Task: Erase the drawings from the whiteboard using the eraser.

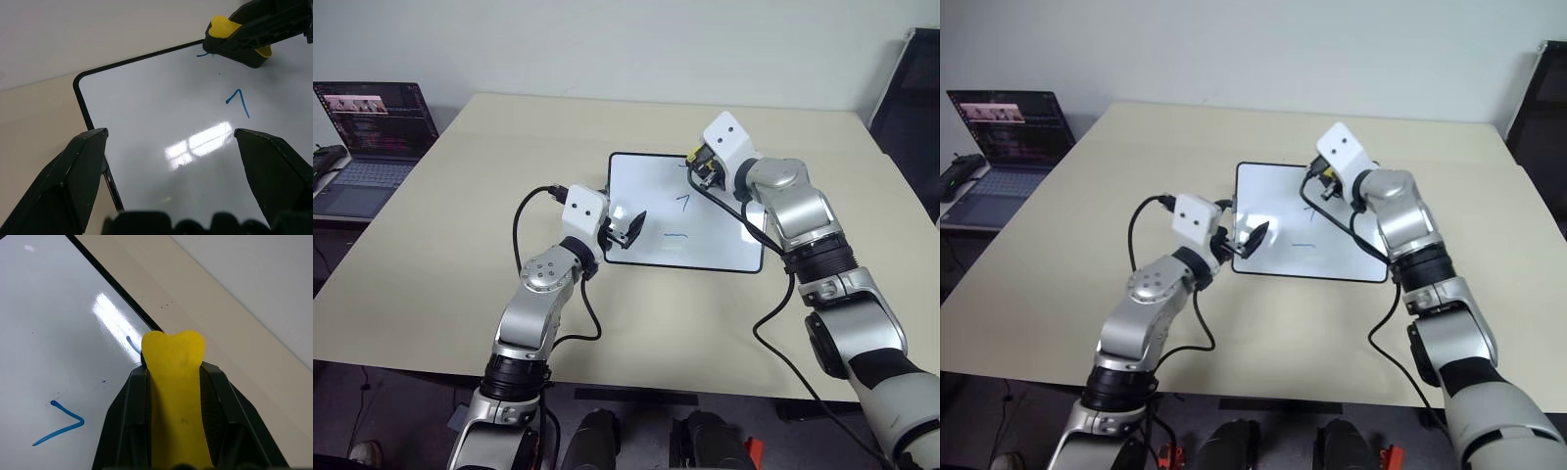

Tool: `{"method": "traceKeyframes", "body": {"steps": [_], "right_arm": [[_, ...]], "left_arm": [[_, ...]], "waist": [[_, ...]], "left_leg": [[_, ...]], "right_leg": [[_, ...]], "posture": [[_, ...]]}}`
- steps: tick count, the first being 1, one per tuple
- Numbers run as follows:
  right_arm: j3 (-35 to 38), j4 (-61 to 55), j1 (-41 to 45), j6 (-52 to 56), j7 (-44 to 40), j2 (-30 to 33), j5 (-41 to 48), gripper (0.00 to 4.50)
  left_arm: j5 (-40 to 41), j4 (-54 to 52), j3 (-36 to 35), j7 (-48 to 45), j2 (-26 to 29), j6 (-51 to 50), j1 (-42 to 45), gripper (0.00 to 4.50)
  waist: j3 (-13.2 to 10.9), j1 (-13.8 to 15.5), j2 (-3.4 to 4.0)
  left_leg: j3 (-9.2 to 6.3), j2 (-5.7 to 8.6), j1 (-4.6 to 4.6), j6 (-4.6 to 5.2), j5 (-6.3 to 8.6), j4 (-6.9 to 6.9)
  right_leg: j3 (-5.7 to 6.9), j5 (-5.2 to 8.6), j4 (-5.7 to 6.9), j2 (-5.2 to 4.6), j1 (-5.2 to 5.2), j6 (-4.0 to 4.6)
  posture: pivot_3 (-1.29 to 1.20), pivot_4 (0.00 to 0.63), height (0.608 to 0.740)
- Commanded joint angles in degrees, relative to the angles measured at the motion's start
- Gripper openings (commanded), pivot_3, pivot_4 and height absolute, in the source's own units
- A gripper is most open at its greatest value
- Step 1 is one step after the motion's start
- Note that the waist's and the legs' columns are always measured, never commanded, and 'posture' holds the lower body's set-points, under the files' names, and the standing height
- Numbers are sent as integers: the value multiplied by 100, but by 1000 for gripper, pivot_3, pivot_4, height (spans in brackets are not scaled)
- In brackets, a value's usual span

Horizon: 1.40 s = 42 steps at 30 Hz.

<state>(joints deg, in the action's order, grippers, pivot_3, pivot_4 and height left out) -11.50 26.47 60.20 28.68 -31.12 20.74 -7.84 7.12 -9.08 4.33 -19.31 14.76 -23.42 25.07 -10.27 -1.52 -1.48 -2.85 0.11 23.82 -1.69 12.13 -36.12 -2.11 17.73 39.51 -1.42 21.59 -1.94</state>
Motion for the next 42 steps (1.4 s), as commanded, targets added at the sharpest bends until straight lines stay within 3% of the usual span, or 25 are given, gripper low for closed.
{"method": "traceKeyframes", "body": {"steps": [1, 42], "right_arm": [[44, -103, -132, 181, -5, 139, -64, 985], [-158, 1245, 575, -609, 80, -804, -101, 985]], "left_arm": [[-12, -112, -26, -5, -31, 121, 56, 4500], [-58, -408, -260, 252, 84, 24, -227, 4500]], "waist": [[0, 0, 0], [0, -181, 0]], "left_leg": [[0, 0, 0, 0, 0, 0], [37, -11, -74, 0, 0, 5]], "right_leg": [[0, 0, -1, 0, -1, 0], [-26, -1, 34, 8, -30, 1]], "posture": [[0, 150, 740], [0, 150, 740]]}}
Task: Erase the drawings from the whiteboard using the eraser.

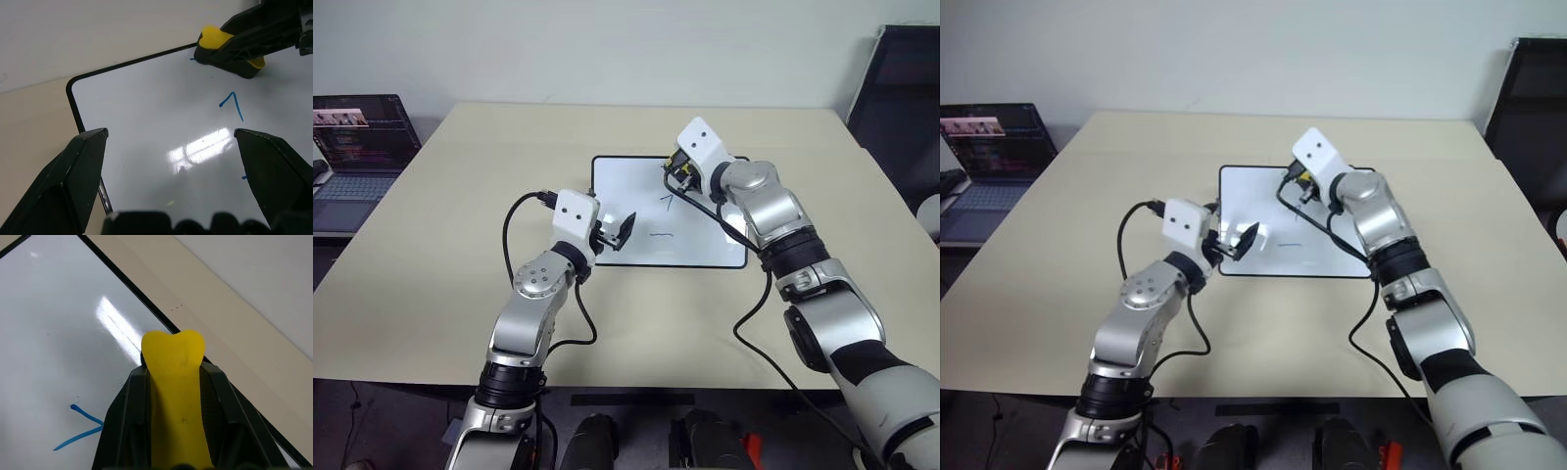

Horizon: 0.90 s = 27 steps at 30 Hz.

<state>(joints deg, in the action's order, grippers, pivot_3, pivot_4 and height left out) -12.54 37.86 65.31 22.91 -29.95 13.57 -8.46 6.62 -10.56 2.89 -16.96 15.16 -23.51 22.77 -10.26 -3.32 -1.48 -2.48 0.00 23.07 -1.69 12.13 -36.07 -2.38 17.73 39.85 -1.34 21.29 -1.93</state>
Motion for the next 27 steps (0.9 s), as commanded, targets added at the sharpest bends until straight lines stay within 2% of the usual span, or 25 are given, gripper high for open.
{"method": "traceKeyframes", "body": {"steps": [1, 17, 23, 27], "right_arm": [[-54, 133, 75, -49, -39, -98, -42, 985], [43, 434, 305, -243, 51, -272, -107, 985], [178, -633, -33, 426, -133, 153, -56, 985], [211, -1521, -320, 1023, -256, 431, -14, 985]], "left_arm": [[-12, -257, -114, 23, 42, 34, 3, 4500], [-15, -202, -48, 0, -34, 81, 35, 4500], [-5, 28, 66, -109, -135, 174, 177, 4500], [-11, 187, 86, -175, -174, 250, 269, 4500]], "waist": [[0, 0, 0], [0, -15, 0], [-2, 41, -1], [-2, 106, 0]], "left_leg": [[0, -1, 0, 0, 0, 0], [24, -40, -7, -1, 0, 1], [26, -40, 3, -1, 0, 3], [12, -39, 40, -2, 1, 4]], "right_leg": [[-1, 0, 0, 0, 0, 0], [-8, -4, -1, 13, 2, 8], [-6, -5, -12, 14, 6, 8], [0, -6, -40, 13, 24, 8]], "posture": [[0, 150, 740], [0, 150, 740], [0, 150, 740], [0, 150, 740]]}}
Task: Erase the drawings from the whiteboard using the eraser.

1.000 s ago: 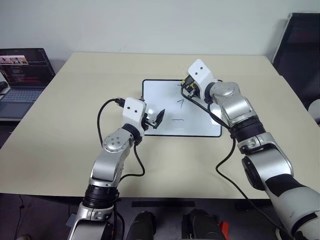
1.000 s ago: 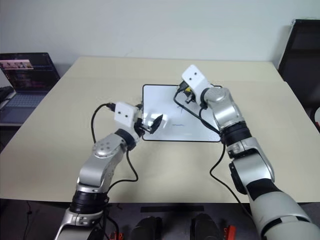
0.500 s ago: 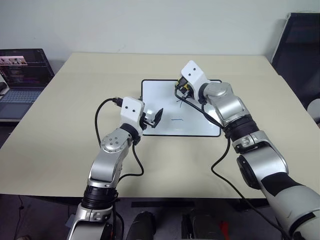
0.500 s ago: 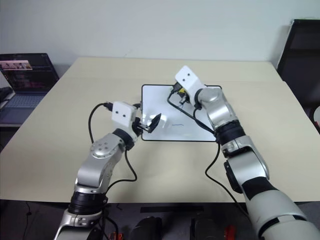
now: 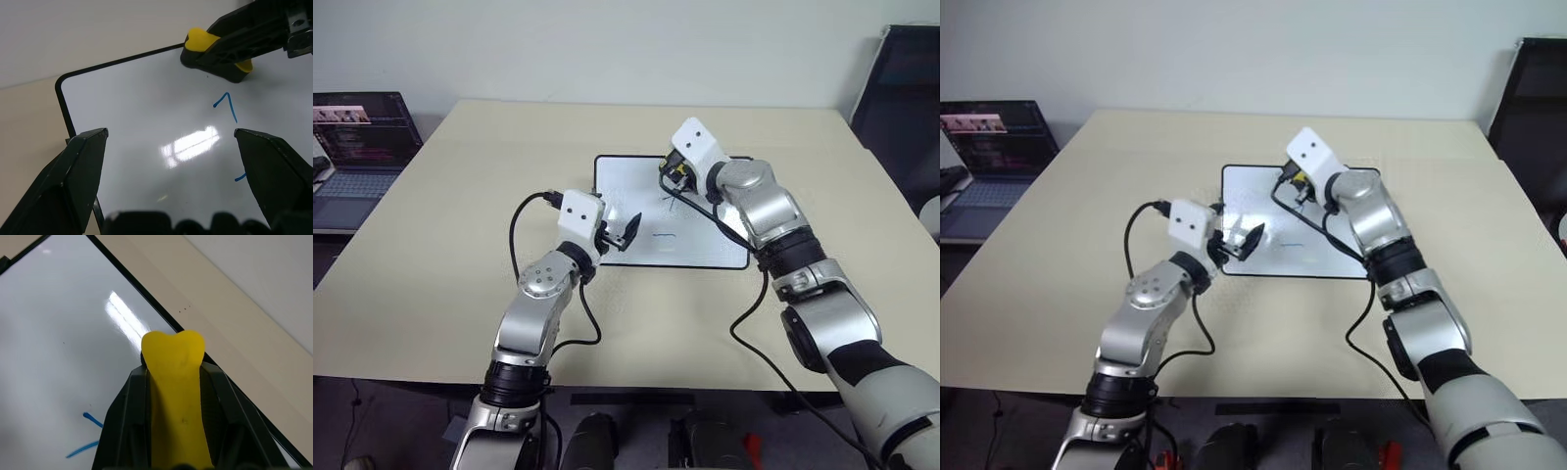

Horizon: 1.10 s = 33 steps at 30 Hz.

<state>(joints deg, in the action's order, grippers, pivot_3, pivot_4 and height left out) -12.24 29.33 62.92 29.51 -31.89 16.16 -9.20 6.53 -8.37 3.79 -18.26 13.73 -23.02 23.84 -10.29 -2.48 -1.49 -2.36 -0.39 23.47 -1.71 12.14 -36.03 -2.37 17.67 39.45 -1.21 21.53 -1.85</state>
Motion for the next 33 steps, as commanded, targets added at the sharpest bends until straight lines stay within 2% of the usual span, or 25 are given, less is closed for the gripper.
{"method": "traceKeyframes", "body": {"steps": [1, 4, 8, 21, 33], "right_arm": [[189, -901, -162, 521, -92, 236, 75, 985], [185, -1352, -319, 846, -121, 356, 114, 985], [176, -1391, -366, 937, -30, 412, 154, 985], [140, 10, 169, 57, 277, 167, 147, 985], [88, 527, 443, -309, 315, -194, 153, 985]], "left_arm": [[-3, -4, 6, -54, -42, 212, 182, 4500], [-1, 52, 27, -72, -56, 238, 224, 4500], [1, 93, 9, -105, -43, 259, 255, 4500], [-29, -112, -33, -62, 4, 157, 116, 4500], [-33, -178, -46, 3, 15, 124, 86, 4500]], "waist": [[0, 39, 0], [0, 63, 0], [0, 62, 0], [0, 52, 0], [0, 12, 0]], "left_leg": [[-3, 0, 10, 0, 0, 0], [-3, 0, 54, -1, 0, 0], [3, -1, 69, -1, 0, 4], [10, 0, 52, -1, 0, -1], [14, -2, 40, -1, 0, -3]], "right_leg": [[1, 0, -5, -1, 6, 0], [2, -1, -8, -6, 46, 1], [4, 0, -10, -5, 66, 1], [3, -1, 5, -4, 56, 1], [-2, -3, 27, -2, 55, 2]], "posture": [[0, 150, 740], [0, 150, 740], [0, 150, 740], [0, 150, 740], [0, 150, 740]]}}
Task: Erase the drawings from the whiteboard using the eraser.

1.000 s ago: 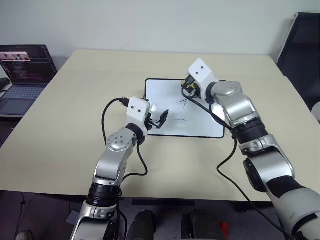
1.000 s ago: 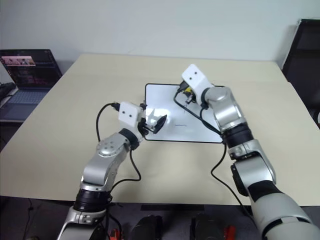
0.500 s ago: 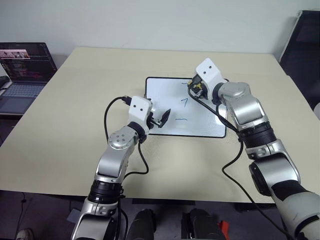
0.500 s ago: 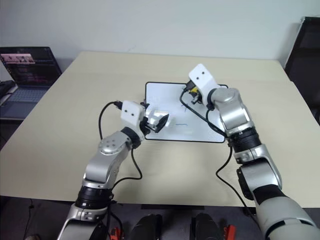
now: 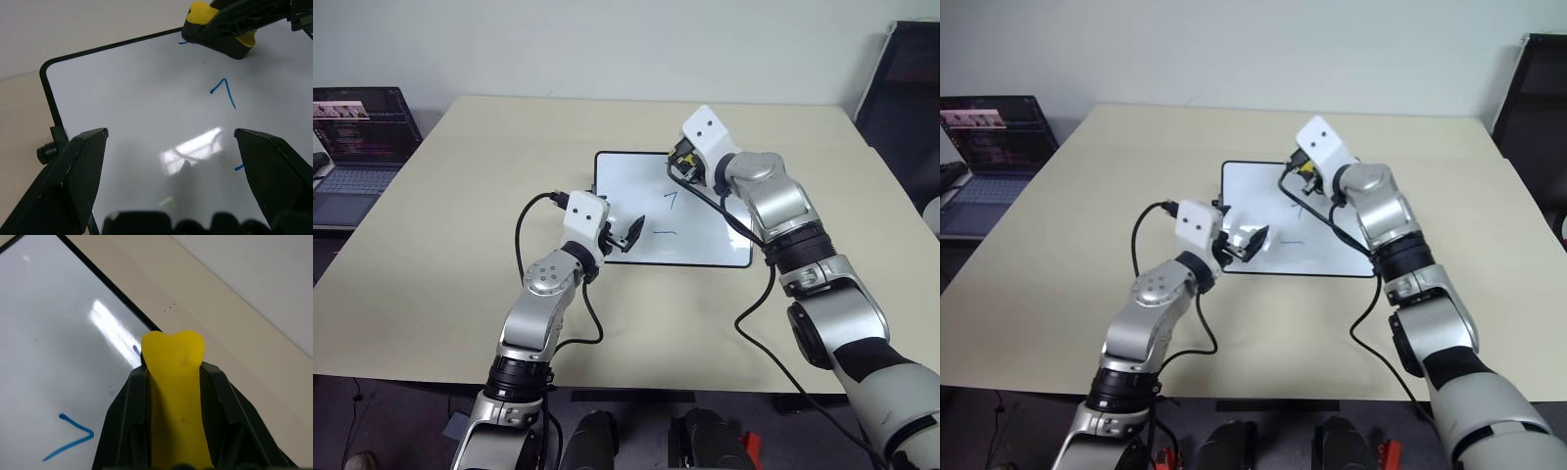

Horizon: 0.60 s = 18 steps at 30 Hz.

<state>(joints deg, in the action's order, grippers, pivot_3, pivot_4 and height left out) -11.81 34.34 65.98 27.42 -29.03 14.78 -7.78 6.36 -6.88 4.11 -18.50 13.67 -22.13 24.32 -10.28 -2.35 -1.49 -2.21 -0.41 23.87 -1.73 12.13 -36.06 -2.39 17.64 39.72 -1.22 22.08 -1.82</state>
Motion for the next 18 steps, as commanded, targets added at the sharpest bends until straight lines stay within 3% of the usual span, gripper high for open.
{"method": "traceKeyframes", "body": {"steps": [1, 18], "right_arm": [[47, 35, 141, -104, 31, -72, 12, 985], [-9, 17, 29, -84, -30, -325, -8, 985]], "left_arm": [[-14, -331, -78, 34, 23, 33, 37, 4500], [-14, -467, -169, 115, 103, -2, -98, 4500]], "waist": [[0, -1, 0], [0, -42, 0]], "left_leg": [[1, 0, 0, 0, 0, 0], [0, -1, -1, 0, 0, 1]], "right_leg": [[-1, 0, 0, 0, 0, 0], [0, 0, 2, 0, 1, 0]], "posture": [[0, 150, 740], [0, 150, 740]]}}
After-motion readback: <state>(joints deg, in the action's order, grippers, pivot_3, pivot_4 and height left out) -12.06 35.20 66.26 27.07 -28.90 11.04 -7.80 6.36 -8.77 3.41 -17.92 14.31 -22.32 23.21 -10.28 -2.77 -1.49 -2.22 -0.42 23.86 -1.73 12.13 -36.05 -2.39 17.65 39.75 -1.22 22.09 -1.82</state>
